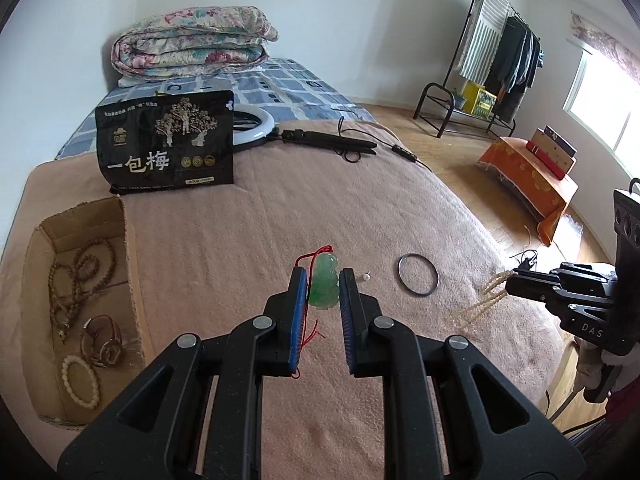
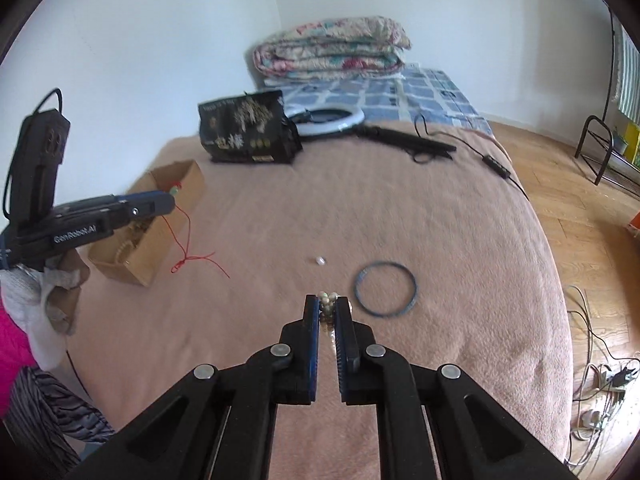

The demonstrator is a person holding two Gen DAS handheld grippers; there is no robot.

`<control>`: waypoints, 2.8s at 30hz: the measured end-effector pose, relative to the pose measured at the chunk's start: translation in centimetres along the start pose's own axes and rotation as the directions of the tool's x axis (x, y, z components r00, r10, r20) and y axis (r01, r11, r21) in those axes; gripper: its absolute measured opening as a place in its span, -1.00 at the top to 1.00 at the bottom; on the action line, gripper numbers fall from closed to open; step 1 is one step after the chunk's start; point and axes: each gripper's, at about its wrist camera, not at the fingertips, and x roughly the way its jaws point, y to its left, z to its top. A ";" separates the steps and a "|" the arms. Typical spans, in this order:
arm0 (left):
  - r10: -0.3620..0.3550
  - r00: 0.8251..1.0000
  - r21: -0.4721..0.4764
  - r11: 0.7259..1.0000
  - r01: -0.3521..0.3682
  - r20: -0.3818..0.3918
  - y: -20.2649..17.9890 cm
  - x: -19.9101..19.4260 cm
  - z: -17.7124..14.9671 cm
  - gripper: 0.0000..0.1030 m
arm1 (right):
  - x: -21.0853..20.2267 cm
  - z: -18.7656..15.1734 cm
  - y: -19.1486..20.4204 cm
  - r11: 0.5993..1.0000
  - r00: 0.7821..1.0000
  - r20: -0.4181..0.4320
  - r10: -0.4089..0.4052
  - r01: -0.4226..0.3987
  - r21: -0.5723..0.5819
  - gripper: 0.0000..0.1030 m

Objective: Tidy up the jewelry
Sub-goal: 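Lift the jade pendant with the left gripper while the right lifts the pearl necklace toward the box, then lower both grippers into the box and open them, releasing pendant and necklace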

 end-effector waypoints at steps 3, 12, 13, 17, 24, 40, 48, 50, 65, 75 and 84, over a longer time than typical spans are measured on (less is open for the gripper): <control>0.009 1.000 -0.025 1.000 -0.008 0.024 1.3 -1.3 0.3 0.71 | -0.9 1.0 1.3 1.000 0.999 0.039 0.026 -0.026 -0.003 0.90; 0.060 0.995 -0.083 0.995 -0.054 0.077 5.7 -4.9 0.5 0.71 | -1.5 4.1 6.4 0.993 0.987 0.112 0.118 -0.114 -0.041 0.91; 0.067 0.995 -0.088 0.994 -0.060 0.079 6.2 -5.3 0.4 0.71 | -1.4 4.2 6.8 0.991 0.985 0.115 0.126 -0.122 -0.046 0.91; 0.092 0.992 -0.111 0.990 -0.082 0.090 8.1 -6.6 -0.1 0.71 | -0.7 5.3 9.4 0.985 0.979 0.120 0.165 -0.157 -0.075 0.91; 0.150 0.983 -0.166 0.977 -0.132 0.103 12.1 -8.9 -1.2 0.71 | 1.0 6.9 14.3 0.967 0.964 0.117 0.237 -0.223 -0.125 0.91; 0.232 0.971 -0.238 0.948 -0.211 0.064 18.1 -10.9 -4.5 0.71 | 6.4 8.3 22.9 0.927 0.941 0.059 0.332 -0.315 -0.204 0.91; 0.241 0.970 -0.271 0.936 -0.227 0.019 20.3 -10.1 -5.8 0.71 | 8.9 8.3 25.0 0.917 0.935 0.031 0.354 -0.340 -0.209 0.90; 0.244 0.970 -0.271 0.934 -0.233 0.006 20.6 -9.6 -6.0 0.71 | 9.7 8.2 25.5 0.917 0.937 0.017 0.350 -0.338 -0.212 0.90; 0.264 0.959 -0.289 0.914 -0.284 -0.105 22.2 -6.0 -7.3 0.71 | 15.2 6.1 25.5 0.930 0.950 -0.113 0.292 -0.309 -0.199 0.89; 0.281 0.953 -0.296 0.906 -0.302 -0.111 22.4 -6.1 -7.2 0.71 | 15.0 6.0 25.5 0.937 0.955 -0.110 0.276 -0.293 -0.192 0.47; 0.286 0.955 -0.302 0.906 -0.295 -0.075 21.8 -7.3 -6.7 0.71 | 13.4 6.0 25.0 0.942 0.961 -0.087 0.263 -0.275 -0.195 0.45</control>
